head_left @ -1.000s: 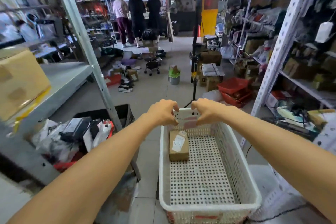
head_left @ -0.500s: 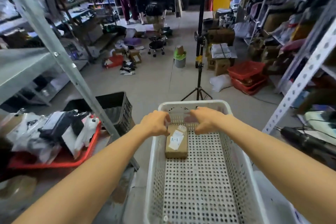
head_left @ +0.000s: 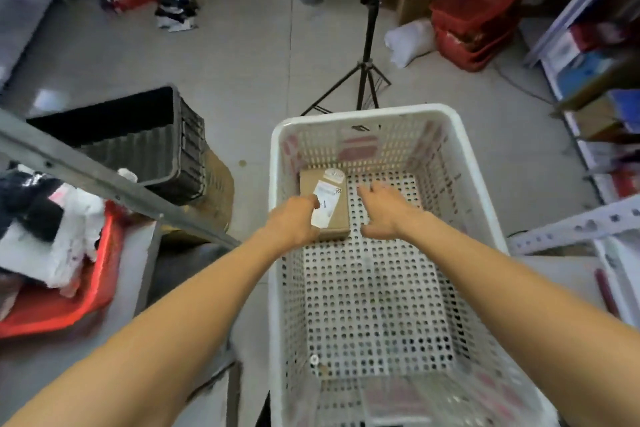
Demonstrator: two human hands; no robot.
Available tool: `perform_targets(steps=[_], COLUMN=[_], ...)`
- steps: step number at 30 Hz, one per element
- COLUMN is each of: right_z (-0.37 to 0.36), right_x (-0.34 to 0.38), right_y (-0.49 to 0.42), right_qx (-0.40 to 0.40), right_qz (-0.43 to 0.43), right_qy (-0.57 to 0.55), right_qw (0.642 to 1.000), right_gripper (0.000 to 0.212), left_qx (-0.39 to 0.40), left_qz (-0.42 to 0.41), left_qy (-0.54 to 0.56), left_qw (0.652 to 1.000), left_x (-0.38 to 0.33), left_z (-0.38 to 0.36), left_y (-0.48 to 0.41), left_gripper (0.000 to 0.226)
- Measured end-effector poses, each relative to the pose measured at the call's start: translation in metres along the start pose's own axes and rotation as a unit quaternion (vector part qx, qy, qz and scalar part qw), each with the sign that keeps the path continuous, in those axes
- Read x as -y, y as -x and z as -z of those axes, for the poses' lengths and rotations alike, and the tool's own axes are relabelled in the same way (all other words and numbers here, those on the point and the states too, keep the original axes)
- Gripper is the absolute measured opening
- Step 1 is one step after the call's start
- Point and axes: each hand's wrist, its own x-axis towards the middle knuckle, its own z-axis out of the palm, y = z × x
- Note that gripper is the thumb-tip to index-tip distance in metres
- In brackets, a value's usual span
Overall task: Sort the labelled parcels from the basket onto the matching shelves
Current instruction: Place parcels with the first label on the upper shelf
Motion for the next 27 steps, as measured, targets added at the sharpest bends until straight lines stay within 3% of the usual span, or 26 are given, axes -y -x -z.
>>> perform_targets(steps=[8, 13, 16, 21, 27], right_z=[-0.076, -0.143, -0.174, -0.196, -0.217], right_x=[-0.020, -0.035, -0.036, -0.028, -0.037], right_y=[-0.121, -0.178, -0.203, -0.219, -0.199], right_qx=[0.014, 0.002, -0.021, -0.063, -0.082], right_qz=[-0.095, -0.152, -0.182, -0.223, -0.273], right_qy=[-0.090, -0.165, -0.250, -0.383, -0.427], right_qw=[0.991, 0.974, 0.951, 0.894, 0.858], right_gripper=[0.066, 0.064, 0.074, 0.060, 0.071], left_qx=[0.045, 0.032, 0.014, -0.050, -0.068], left_qz=[0.021, 0.100, 0.150, 0.230, 0.177], left_qy=[0.029, 0.037, 0.058, 0.187, 0.189], left_qw=[0.998, 0.994, 0.987, 0.954, 0.963], left_x=[0.030, 0.042, 0.037, 0.026, 0.023], left_z=[-0.059, -0.094, -0.117, -0.140, -0.153], left_y=[-0.140, -0.218, -0.232, -0.230, -0.215], left_gripper=[0.061, 0.071, 0.078, 0.089, 0.106])
